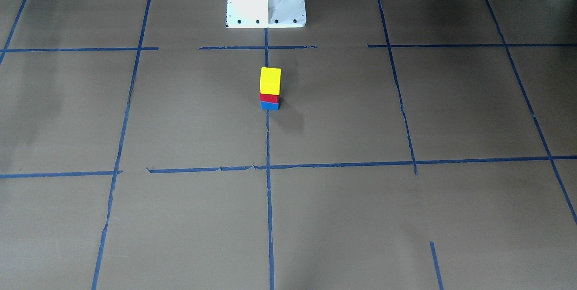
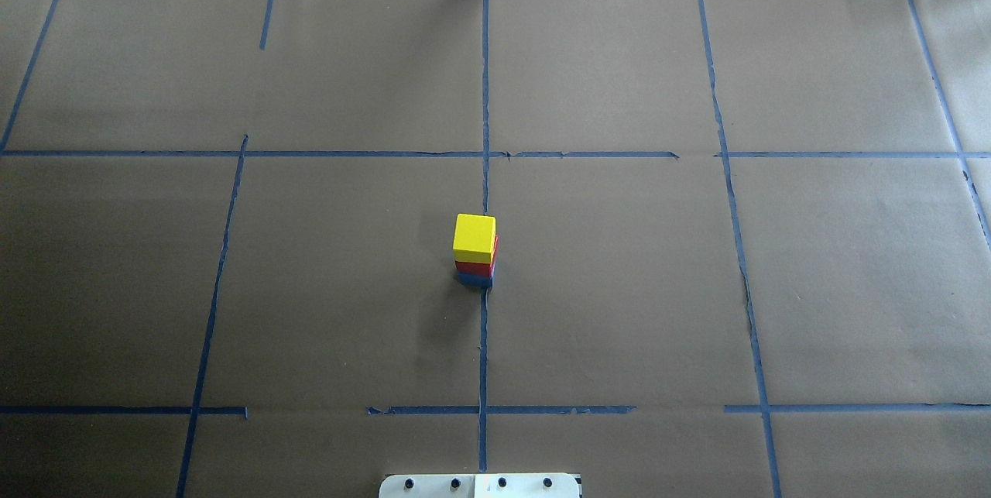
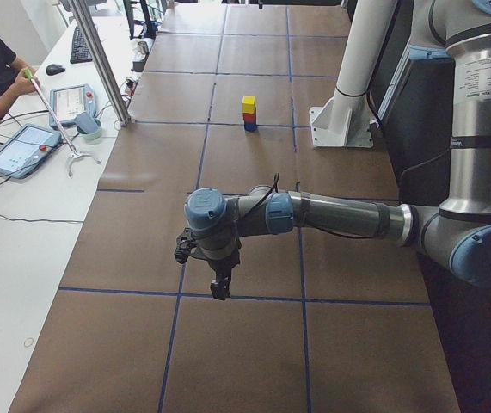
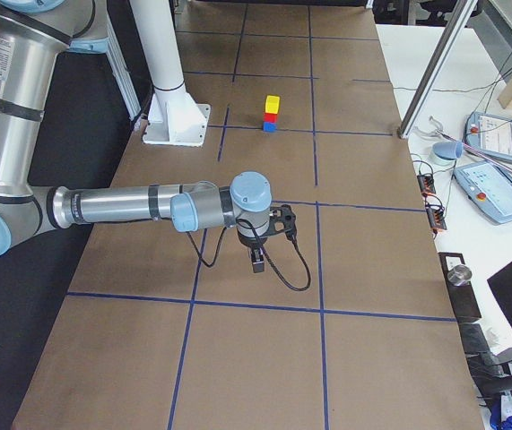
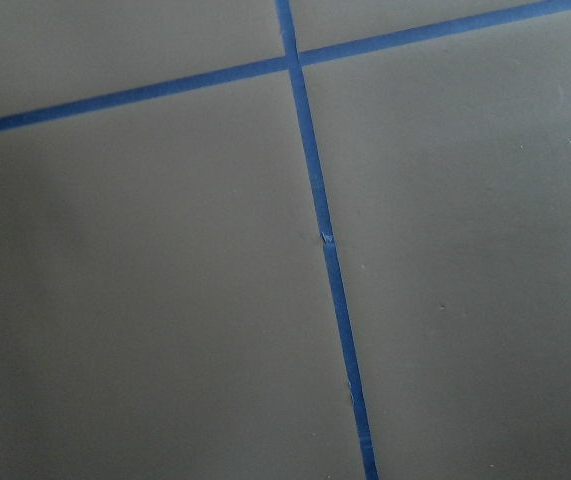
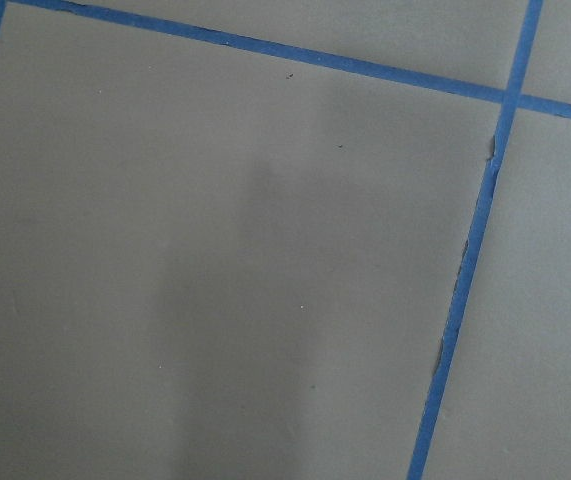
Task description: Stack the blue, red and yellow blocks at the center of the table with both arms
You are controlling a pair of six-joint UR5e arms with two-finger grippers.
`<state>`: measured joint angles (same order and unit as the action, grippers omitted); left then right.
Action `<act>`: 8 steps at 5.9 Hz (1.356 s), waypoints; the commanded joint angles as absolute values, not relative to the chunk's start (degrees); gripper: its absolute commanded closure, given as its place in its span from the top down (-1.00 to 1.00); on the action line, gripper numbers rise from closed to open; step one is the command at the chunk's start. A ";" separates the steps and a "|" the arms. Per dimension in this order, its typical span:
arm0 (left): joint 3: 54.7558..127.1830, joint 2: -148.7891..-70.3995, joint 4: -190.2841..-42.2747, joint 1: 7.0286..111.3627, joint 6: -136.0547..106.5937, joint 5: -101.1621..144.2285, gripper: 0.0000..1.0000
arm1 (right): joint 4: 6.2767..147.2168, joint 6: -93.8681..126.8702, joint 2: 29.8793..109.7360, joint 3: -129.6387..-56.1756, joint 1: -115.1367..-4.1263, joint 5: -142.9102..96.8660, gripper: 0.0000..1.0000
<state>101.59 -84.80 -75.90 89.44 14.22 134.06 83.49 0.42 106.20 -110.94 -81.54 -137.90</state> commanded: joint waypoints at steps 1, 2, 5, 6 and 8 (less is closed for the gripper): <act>101.69 -84.64 -75.94 89.47 12.66 136.39 1.00 | 83.50 0.44 102.50 -106.72 -81.39 -137.02 1.00; 101.78 -84.55 -75.94 89.47 11.79 136.84 1.00 | 84.54 0.35 102.39 -106.70 -80.86 -137.20 1.00; 102.04 -84.55 -75.94 89.47 11.78 137.02 1.00 | 88.24 -3.85 100.90 -107.14 -81.12 -137.29 1.00; 102.04 -84.55 -75.94 89.47 11.78 137.02 1.00 | 88.16 -3.95 101.16 -107.14 -81.12 -136.59 1.00; 102.13 -84.55 -75.94 89.47 11.78 137.02 1.00 | 87.63 -3.17 101.25 -107.14 -81.21 -132.46 1.00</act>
<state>102.07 -84.55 -75.94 89.47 11.78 137.02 87.79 -3.65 101.21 -107.18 -81.14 -133.89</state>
